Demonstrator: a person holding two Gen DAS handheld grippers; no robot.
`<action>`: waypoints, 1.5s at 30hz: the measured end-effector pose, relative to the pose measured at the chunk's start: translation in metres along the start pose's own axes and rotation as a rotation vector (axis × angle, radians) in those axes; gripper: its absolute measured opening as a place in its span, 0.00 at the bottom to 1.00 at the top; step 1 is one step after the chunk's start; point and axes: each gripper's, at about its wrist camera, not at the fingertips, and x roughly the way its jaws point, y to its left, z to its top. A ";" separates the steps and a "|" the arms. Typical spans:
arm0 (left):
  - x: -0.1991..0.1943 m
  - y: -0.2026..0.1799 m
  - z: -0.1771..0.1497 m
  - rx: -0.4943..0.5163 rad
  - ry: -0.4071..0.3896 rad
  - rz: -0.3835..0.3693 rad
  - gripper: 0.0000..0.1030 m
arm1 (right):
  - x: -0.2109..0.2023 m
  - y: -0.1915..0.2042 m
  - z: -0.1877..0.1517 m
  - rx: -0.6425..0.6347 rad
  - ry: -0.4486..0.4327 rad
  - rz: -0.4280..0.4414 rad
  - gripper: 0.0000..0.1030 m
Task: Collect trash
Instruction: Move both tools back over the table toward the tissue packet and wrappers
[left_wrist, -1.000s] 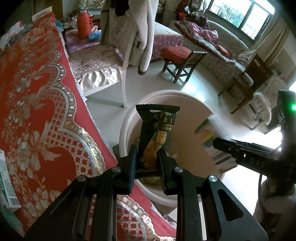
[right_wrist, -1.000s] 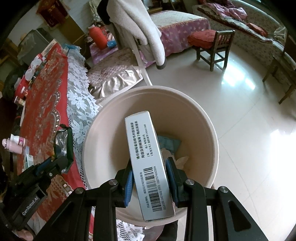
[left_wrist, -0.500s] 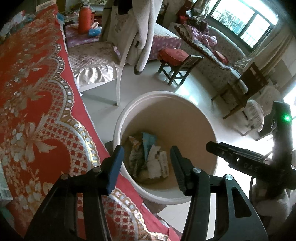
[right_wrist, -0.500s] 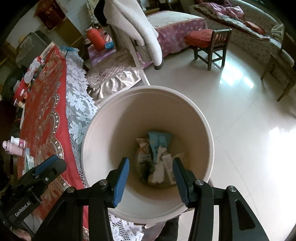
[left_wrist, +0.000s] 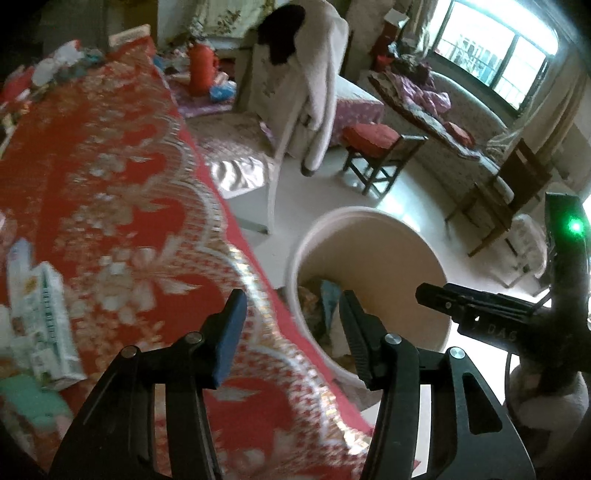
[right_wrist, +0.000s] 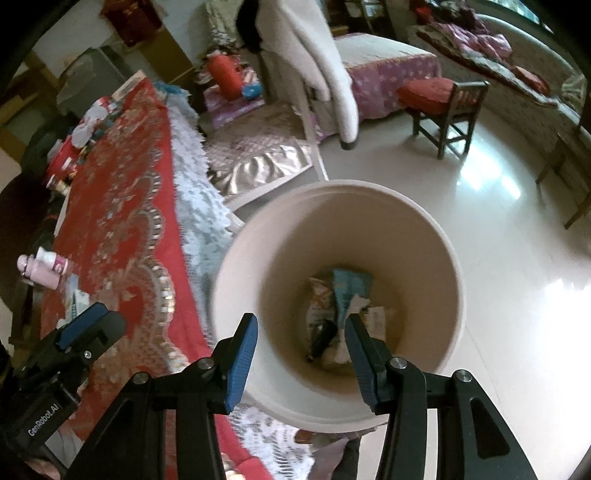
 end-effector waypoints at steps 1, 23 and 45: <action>-0.006 0.006 -0.002 -0.006 -0.010 0.012 0.49 | 0.000 0.009 0.000 -0.014 -0.002 0.008 0.46; -0.108 0.171 -0.082 -0.287 -0.062 0.222 0.49 | 0.030 0.198 -0.040 -0.330 0.081 0.172 0.53; -0.159 0.295 -0.193 -0.661 -0.042 0.374 0.49 | 0.044 0.331 -0.066 -0.581 0.144 0.330 0.54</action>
